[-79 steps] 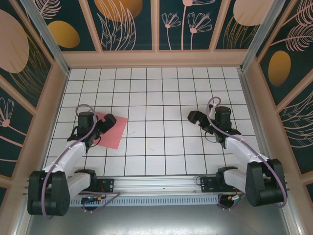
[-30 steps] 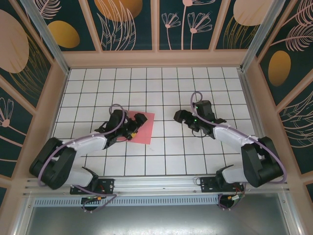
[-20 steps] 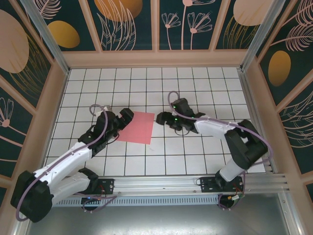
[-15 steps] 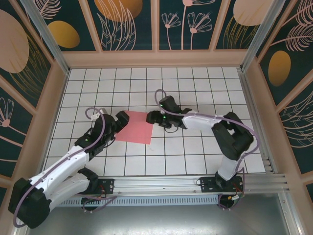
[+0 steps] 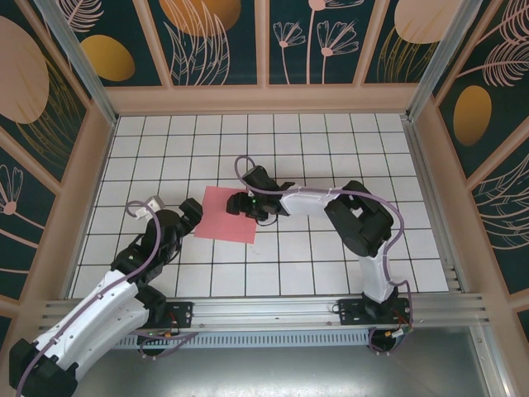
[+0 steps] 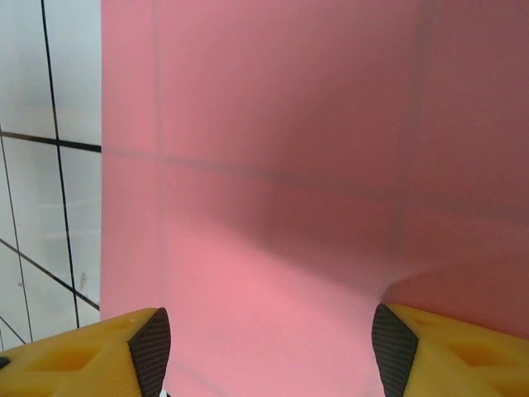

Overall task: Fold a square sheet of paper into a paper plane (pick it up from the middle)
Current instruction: Move the square sheet of paper to the center of the table.

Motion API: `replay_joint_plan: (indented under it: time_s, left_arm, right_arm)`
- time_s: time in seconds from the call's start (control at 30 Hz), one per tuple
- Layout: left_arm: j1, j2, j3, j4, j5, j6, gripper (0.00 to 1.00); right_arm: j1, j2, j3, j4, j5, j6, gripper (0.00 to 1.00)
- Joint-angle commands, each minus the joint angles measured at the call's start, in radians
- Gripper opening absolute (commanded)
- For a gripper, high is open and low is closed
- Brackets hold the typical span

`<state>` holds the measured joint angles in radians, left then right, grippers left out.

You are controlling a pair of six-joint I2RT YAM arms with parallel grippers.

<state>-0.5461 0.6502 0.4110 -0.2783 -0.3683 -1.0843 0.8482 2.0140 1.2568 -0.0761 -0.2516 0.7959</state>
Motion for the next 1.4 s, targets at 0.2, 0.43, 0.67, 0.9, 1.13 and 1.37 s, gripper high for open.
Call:
replay_joint_plan:
  time_s: [0.2,0.43,0.67,0.9,1.13,1.37]
  left_arm:
    - [0.001,0.042,-0.021,0.037,0.026,0.04,0.99]
    - [0.0,0.165,0.028,0.088,0.046,0.046,0.99]
    - [0.0,0.262,0.049,0.141,0.113,0.077,0.99]
    - [0.001,0.304,0.077,0.122,0.119,0.122,0.99]
    - [0.001,0.298,0.088,0.108,0.127,0.15,0.99]
    - [0.0,0.278,0.074,0.089,0.149,0.156,0.99]
  right_arm:
    - [-0.013,-0.003,-0.126,-0.134,0.041,-0.113,0.68]
    - [-0.111,-0.112,-0.257,-0.159,0.033,-0.278,0.68]
    - [-0.19,-0.142,-0.208,-0.255,0.108,-0.514,0.68]
    - [-0.128,-0.143,-0.042,-0.301,0.146,-0.423,0.68]
    - [-0.083,-0.099,-0.088,-0.133,0.11,-0.183,0.67]
    - [-0.117,-0.077,-0.15,-0.103,0.113,-0.133,0.67]
